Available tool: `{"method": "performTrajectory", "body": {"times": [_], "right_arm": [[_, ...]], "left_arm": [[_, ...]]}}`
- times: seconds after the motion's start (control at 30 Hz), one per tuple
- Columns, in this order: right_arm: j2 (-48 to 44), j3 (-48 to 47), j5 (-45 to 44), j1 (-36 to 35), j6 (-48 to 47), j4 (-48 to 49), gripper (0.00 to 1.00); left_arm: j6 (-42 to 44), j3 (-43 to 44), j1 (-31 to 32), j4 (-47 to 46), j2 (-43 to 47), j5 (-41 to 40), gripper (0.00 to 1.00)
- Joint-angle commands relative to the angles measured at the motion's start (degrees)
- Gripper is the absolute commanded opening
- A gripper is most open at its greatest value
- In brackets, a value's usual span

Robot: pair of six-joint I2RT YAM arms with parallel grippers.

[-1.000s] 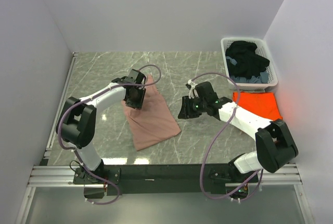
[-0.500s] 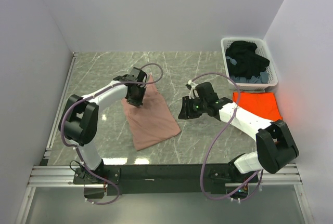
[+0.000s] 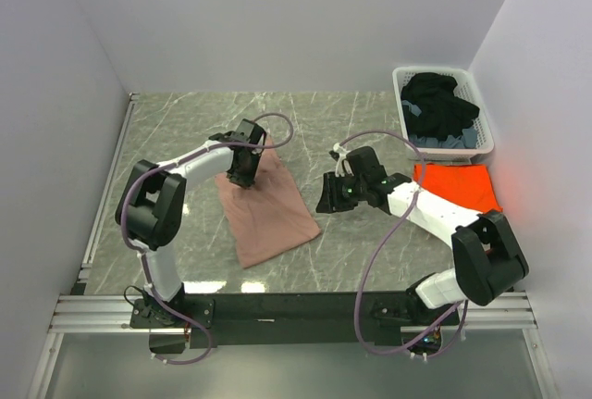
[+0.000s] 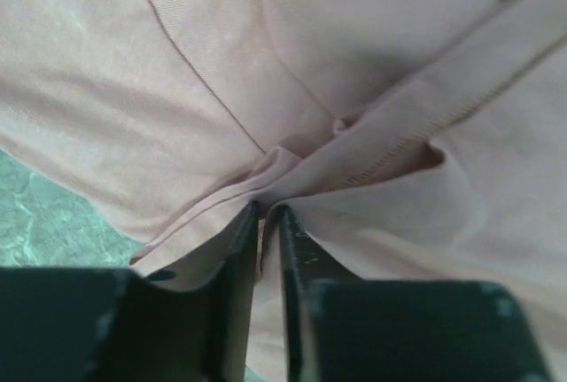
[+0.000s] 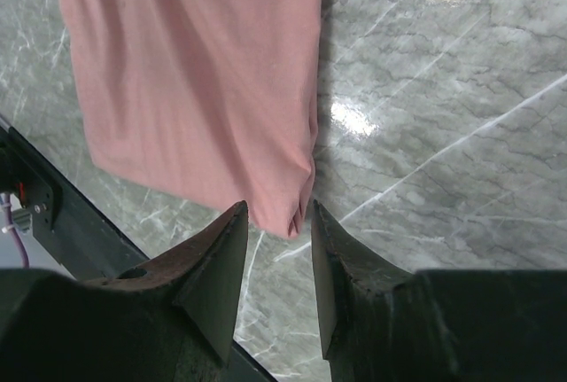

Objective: Fold and stack the t-shirts
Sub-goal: Fold the tshirt

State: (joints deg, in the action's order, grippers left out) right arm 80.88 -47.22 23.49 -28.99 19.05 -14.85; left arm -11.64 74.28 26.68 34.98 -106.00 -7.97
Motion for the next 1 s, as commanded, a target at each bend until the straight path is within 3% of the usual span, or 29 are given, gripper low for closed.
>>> {"method": "performTrajectory", "body": {"times": [0.0, 0.1, 0.17, 0.23, 0.27, 0.37, 0.47, 0.6, 0.67, 0.97], "right_arm": [[1.6, 0.6, 0.8, 0.3, 0.7, 3.3, 0.42], [3.2, -0.1, 1.1, 0.3, 1.5, 3.5, 0.45], [4.1, -0.5, 0.8, 0.1, 1.7, 4.5, 0.45], [5.0, -1.6, 0.2, 0.0, 1.5, 5.0, 0.46], [5.9, -2.1, 0.0, -0.1, 1.4, 6.0, 0.46], [9.2, -4.3, -1.0, 0.0, 1.2, 8.2, 0.46], [13.4, -8.4, -0.6, 0.0, 0.7, 10.7, 0.46], [19.8, -13.8, 0.6, -0.1, 0.2, 12.7, 0.45], [23.8, -17.4, 1.5, -0.3, 0.3, 13.0, 0.44], [36.3, -27.8, 3.3, -1.1, 1.0, 13.4, 0.43]], "left_arm": [[-1.2, 1.1, 0.1, -0.9, 0.1, -2.8, 0.23], [-2.8, 1.7, 0.1, -0.4, 2.6, -3.4, 0.32], [-4.1, 1.8, 0.1, -0.4, 4.3, -4.3, 0.49], [-6.2, 1.8, 0.1, 0.0, 7.1, -4.7, 0.57], [-7.2, 1.7, 0.1, 0.2, 8.2, -5.6, 0.68], [-12.3, 0.1, 0.1, 0.7, 12.9, -7.3, 0.80], [-20.6, -3.1, 0.1, 2.9, 18.2, -10.2, 0.77], [-29.8, -10.7, 0.7, 2.9, 25.5, -5.8, 0.71], [-30.9, -15.7, 2.1, 0.8, 27.3, -1.3, 0.63], [-36.4, -25.2, 7.6, -3.1, 28.5, 6.3, 0.62]]}}
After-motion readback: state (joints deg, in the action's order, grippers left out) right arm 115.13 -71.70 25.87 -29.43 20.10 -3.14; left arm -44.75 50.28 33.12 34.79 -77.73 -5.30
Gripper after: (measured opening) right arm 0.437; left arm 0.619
